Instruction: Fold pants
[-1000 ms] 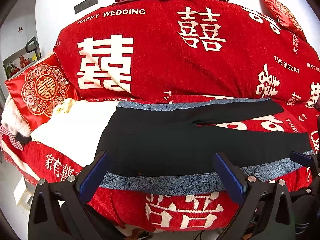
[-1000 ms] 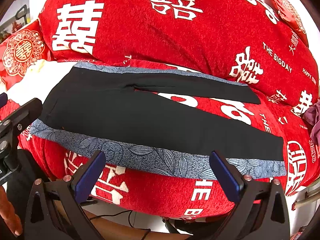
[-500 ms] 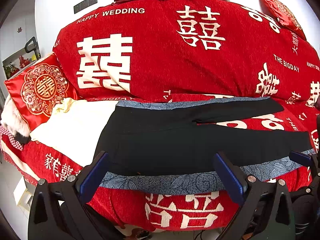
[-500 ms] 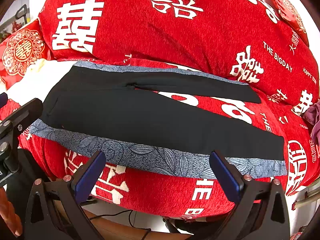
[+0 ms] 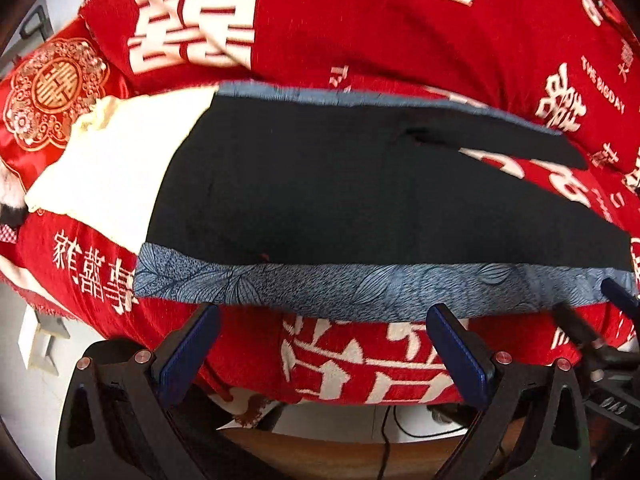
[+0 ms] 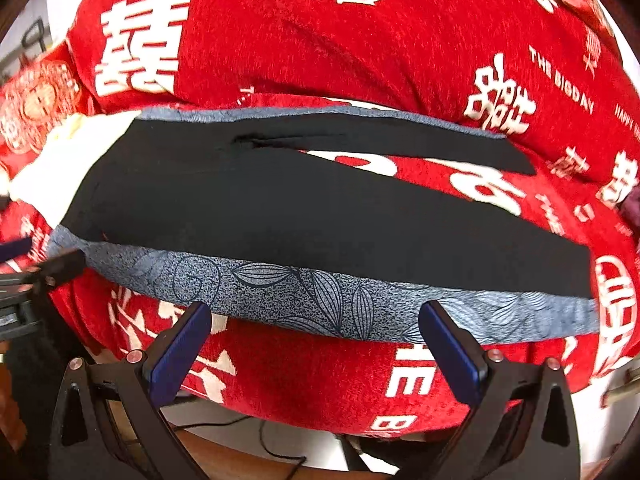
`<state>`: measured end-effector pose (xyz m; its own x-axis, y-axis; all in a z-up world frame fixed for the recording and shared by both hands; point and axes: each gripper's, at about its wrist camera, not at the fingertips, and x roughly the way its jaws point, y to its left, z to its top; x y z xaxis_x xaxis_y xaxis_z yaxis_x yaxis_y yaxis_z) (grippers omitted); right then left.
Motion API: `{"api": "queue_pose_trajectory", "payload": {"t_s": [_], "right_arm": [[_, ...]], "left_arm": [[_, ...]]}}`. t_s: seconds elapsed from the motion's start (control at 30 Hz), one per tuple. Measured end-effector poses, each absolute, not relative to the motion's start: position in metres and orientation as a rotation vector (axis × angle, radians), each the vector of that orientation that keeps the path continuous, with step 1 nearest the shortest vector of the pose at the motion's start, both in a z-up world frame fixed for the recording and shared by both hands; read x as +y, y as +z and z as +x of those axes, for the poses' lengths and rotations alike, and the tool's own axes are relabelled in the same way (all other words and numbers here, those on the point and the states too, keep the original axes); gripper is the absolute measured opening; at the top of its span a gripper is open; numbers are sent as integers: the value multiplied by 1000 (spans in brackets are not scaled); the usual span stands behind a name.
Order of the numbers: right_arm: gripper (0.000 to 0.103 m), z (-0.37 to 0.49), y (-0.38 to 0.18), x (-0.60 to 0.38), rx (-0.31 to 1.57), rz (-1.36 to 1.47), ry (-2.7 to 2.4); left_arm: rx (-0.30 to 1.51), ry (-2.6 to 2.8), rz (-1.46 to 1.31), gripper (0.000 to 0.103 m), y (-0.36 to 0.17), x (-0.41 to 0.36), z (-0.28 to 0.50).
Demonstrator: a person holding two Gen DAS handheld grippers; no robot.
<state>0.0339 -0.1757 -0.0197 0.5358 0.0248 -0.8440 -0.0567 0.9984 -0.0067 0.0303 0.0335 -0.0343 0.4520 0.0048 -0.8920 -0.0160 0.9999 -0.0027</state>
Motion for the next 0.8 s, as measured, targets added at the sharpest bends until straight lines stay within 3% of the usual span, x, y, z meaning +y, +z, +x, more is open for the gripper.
{"api": "queue_pose_trajectory", "payload": {"t_s": [0.2, 0.43, 0.67, 0.8], "right_arm": [[103, 74, -11, -179, 889, 83, 206], [103, 216, -1, -127, 909, -142, 488], [103, 359, -70, -65, 1133, -368, 734], [103, 410, -104, -38, 1155, -461, 828]], "left_arm": [[1149, 18, -24, 103, -48, 46, 64], [1246, 45, -92, 103, -76, 55, 138], [1336, 62, -149, 103, -104, 68, 171], [1338, 65, -127, 103, -108, 64, 173]]}}
